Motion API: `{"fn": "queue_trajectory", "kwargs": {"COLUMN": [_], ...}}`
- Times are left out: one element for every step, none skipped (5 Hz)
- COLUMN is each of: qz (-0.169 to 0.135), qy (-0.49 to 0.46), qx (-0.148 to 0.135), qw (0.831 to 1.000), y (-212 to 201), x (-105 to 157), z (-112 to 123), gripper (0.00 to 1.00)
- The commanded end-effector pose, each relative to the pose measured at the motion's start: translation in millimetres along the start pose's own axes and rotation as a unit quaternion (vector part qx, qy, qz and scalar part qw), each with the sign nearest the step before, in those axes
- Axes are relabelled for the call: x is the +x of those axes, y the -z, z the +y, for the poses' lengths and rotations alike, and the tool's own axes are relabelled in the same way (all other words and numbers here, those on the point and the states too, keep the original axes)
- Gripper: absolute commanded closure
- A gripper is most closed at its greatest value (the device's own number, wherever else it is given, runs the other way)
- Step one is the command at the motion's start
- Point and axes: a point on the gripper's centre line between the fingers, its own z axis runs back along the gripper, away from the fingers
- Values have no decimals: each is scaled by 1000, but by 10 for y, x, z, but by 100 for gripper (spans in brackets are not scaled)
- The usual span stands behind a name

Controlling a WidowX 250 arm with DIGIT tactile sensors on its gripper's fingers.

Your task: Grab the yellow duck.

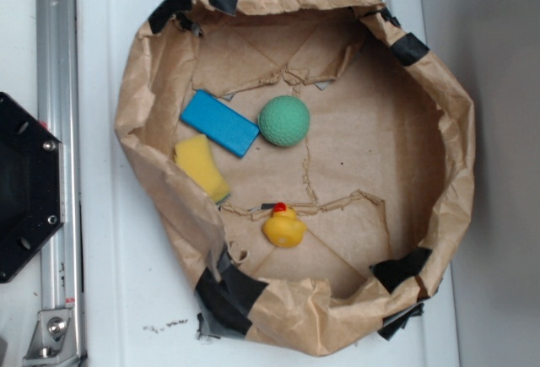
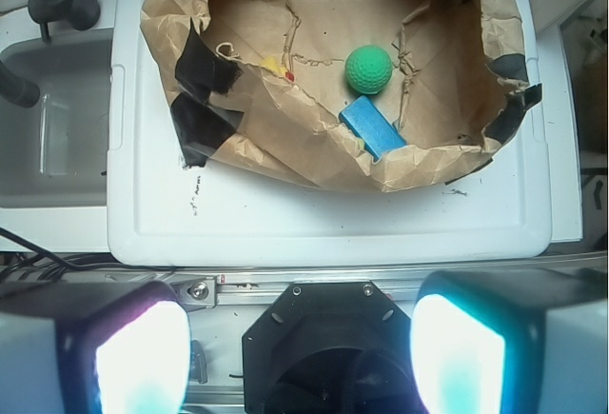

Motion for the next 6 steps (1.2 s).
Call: {"fn": "queue_trajectory", "kwargs": {"qz": [0,-33,-40,-13,16,21], "qy": [0,23,43,111,145,168], "qx": [0,-25,-12,15,31,81], "qw": [1000,999,998,994,989,982], "y": [0,179,526,1005,1415,1678], "x": [0,488,964,1417,1534,1522], "z": [0,82,122,168,328,293], "gripper": [0,0,0,0,0,0]}}
